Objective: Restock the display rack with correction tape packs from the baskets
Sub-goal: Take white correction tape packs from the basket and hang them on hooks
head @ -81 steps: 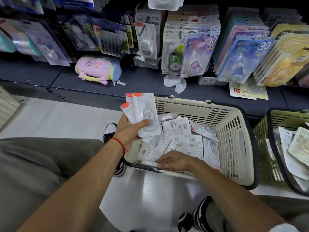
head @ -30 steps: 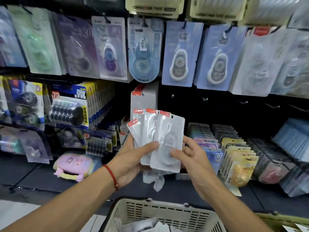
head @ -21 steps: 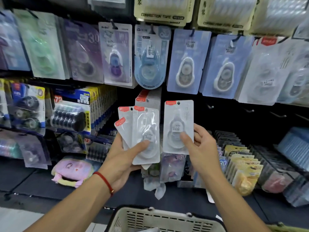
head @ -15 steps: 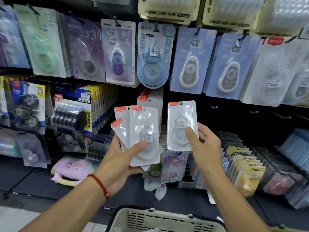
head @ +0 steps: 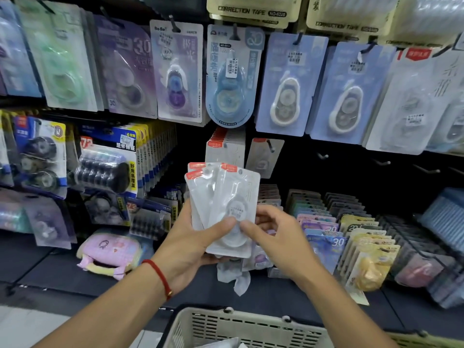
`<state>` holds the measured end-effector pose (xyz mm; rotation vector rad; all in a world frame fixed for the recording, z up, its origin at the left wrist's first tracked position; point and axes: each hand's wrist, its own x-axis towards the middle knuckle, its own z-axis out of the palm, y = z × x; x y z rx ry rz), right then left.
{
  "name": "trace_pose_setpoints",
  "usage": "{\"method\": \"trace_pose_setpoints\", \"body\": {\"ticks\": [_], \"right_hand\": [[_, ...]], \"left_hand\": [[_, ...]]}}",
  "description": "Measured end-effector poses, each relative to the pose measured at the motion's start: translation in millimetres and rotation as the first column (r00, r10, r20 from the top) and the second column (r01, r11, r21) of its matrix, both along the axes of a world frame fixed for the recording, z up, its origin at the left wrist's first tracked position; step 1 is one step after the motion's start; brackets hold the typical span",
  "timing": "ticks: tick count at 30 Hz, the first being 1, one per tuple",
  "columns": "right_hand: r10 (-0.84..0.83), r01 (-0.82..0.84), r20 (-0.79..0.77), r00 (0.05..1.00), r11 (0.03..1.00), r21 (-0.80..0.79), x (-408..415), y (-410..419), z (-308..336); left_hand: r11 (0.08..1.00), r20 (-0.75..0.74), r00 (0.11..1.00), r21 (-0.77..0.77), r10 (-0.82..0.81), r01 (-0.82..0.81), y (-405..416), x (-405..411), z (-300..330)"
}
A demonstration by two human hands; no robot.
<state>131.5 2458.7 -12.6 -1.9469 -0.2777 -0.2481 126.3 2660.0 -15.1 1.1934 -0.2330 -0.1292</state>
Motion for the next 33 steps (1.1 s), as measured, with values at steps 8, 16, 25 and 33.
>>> {"method": "trace_pose_setpoints", "body": {"ticks": [8,16,25,33], "right_hand": [[-0.161,0.13,0.05,0.986,0.914,0.384,2.4,-9.2,5.1],[-0.254,0.199,0.113,0.961,0.913,0.356,8.8,-19.4,14.7],[-0.304,0.23,0.16,0.939,0.902,0.365,9.8,-11.5,23.2],[-0.454,0.456,0.045,0.89,0.883,-0.113,16.3,-18.8,15.3]], "left_hand": [[0.994,0.053,0.993,0.023,0.108,-0.109,0.7,-0.3,2.1],[0.95,0.157,0.952,0.129,0.262,-0.283,4.6,4.1,-1.5],[0.916,0.222,0.913,0.141,0.341,-0.377,5.0,3.2,1.7],[0.917,0.233,0.915,0.151,0.33,-0.37,6.5,3.6,-0.8]]}}
